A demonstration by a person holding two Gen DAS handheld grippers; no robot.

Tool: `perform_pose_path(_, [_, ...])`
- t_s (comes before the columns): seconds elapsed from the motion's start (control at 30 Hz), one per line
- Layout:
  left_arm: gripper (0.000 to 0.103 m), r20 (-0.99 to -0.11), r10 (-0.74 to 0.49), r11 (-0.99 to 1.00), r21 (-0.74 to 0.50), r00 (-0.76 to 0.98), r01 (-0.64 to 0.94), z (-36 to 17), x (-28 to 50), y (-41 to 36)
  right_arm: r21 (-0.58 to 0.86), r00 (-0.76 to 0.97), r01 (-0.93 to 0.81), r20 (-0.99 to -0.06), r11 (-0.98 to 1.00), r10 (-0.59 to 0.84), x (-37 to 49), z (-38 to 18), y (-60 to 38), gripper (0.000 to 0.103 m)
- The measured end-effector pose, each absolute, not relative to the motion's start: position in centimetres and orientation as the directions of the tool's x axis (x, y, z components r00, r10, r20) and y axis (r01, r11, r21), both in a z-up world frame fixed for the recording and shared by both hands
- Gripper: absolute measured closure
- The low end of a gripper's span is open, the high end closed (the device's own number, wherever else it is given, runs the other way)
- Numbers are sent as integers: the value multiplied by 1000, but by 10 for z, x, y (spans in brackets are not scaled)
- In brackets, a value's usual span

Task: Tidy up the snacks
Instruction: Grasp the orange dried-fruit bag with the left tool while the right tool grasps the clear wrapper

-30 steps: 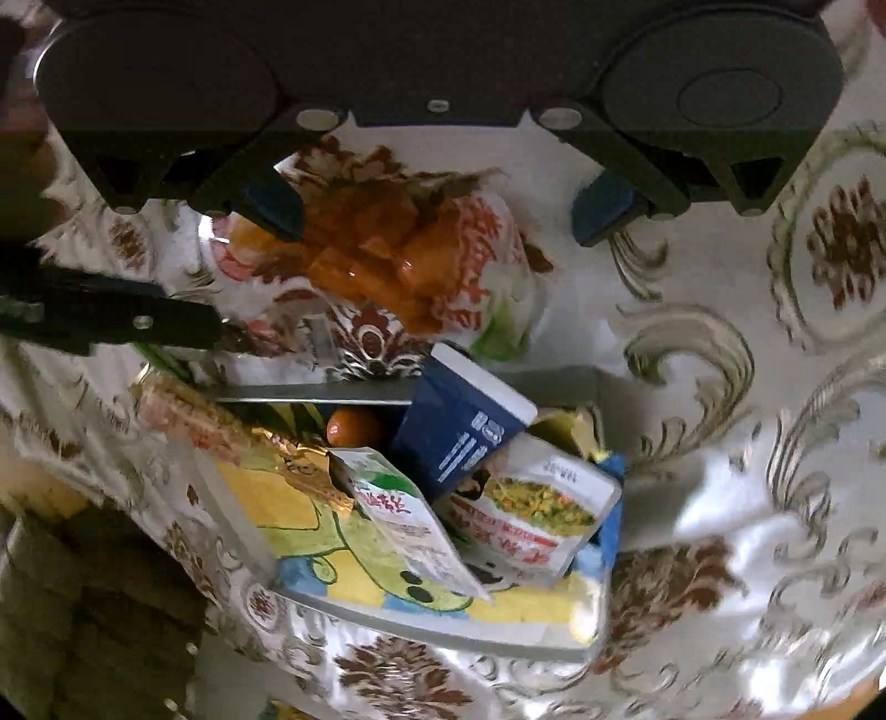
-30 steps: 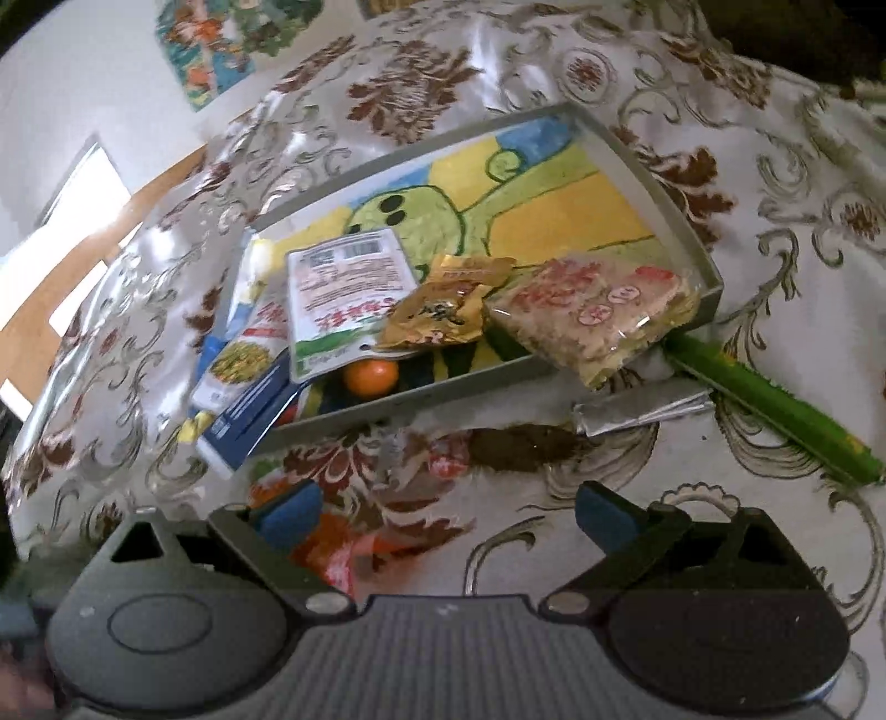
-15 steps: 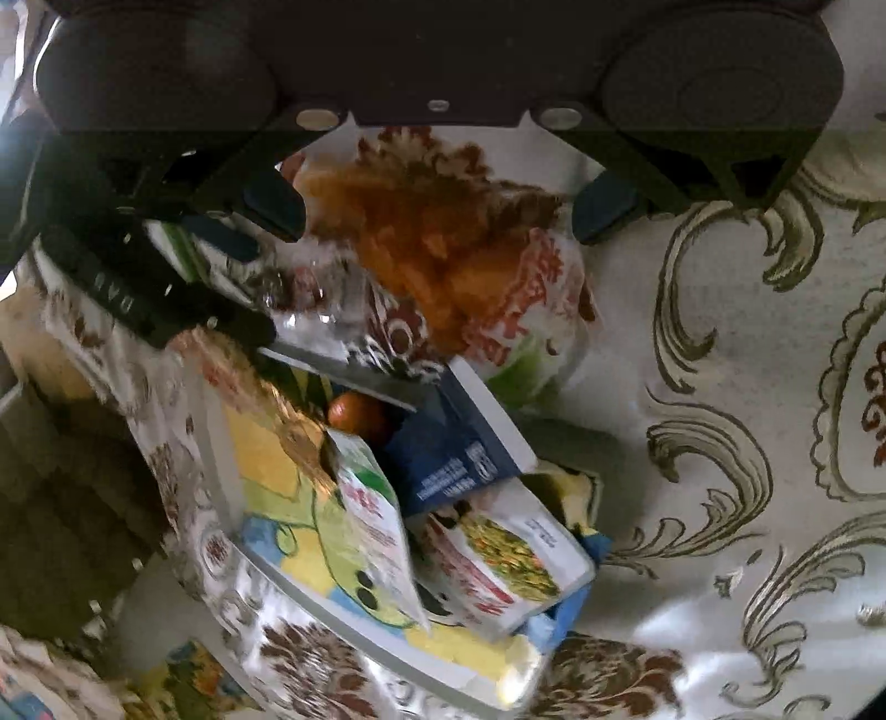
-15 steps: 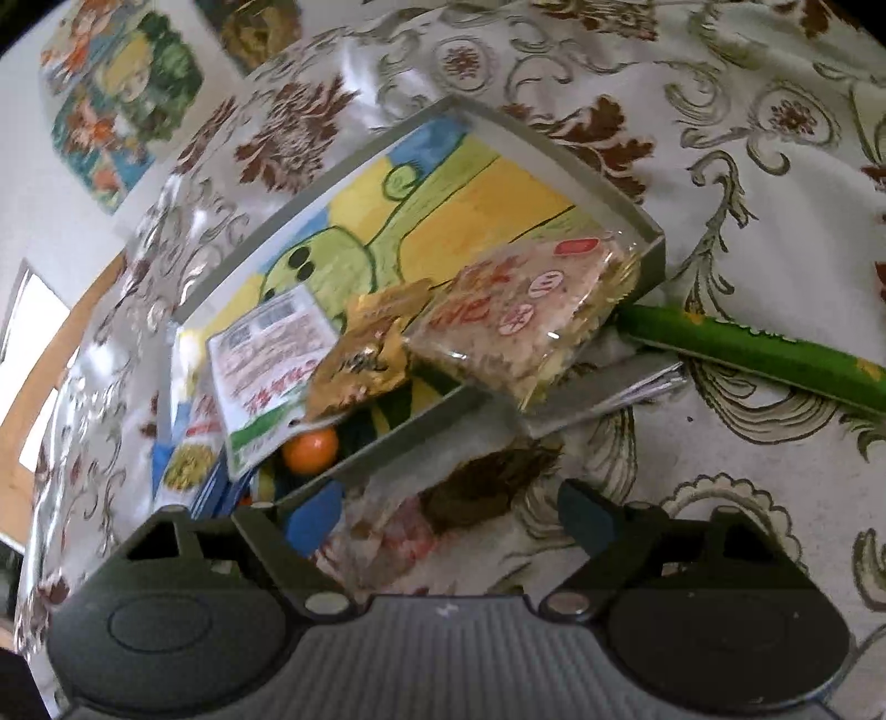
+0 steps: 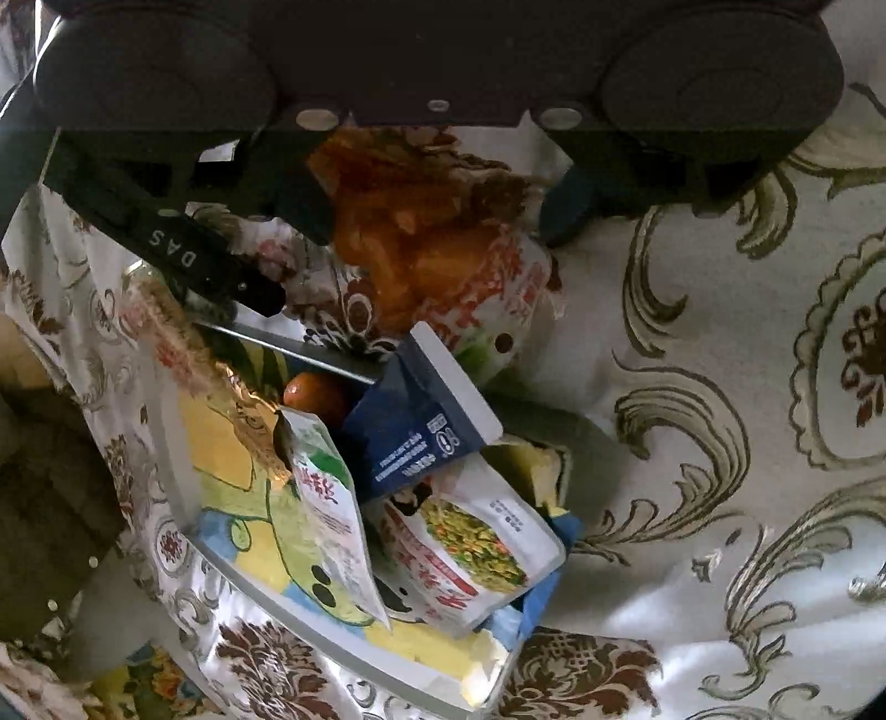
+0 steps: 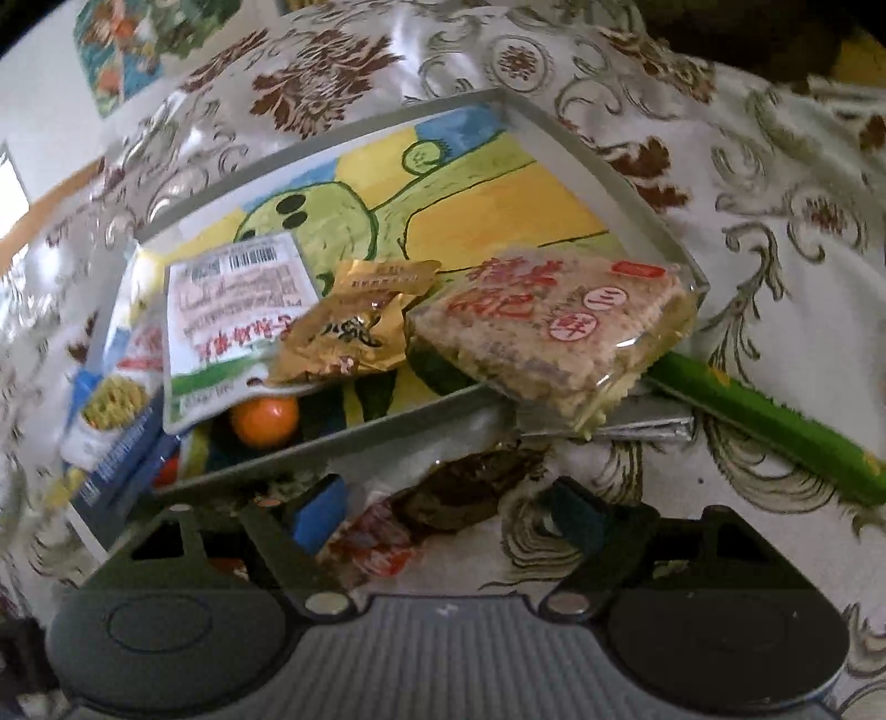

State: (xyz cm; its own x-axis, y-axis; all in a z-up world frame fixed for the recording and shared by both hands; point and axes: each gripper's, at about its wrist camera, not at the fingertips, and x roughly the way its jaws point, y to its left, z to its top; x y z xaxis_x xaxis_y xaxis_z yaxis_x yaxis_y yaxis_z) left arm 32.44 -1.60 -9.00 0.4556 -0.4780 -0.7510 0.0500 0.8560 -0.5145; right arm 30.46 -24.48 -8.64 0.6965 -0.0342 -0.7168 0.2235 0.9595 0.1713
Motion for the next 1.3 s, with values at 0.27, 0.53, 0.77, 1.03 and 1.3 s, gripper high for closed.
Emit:
perform_pose_path(0.27, [35,-744,-486,850,-525,458,50,-87,316,-13,166,719,150,-695,975,8,294,-86,-240,41])
perform_pose_path(0.53, [43,-759,-498,839,-544,420,12,-81,309,5,235,685,132,-724,963,82,286,-79,-236,57])
perform_pose_path(0.77, [47,-778,-505,835,-549,374,-15,-76,311,21,379,655,187,-736,906,172,273,-77,-244,48])
perform_pose_path(1.03, [40,-769,-509,829,-559,387,-21,-86,319,14,522,668,209,-694,827,269,290,-94,-250,21])
perform_pose_path(1.3, [37,-777,-492,843,-538,392,-8,-86,327,4,535,680,305,-702,788,214,296,-98,-262,56])
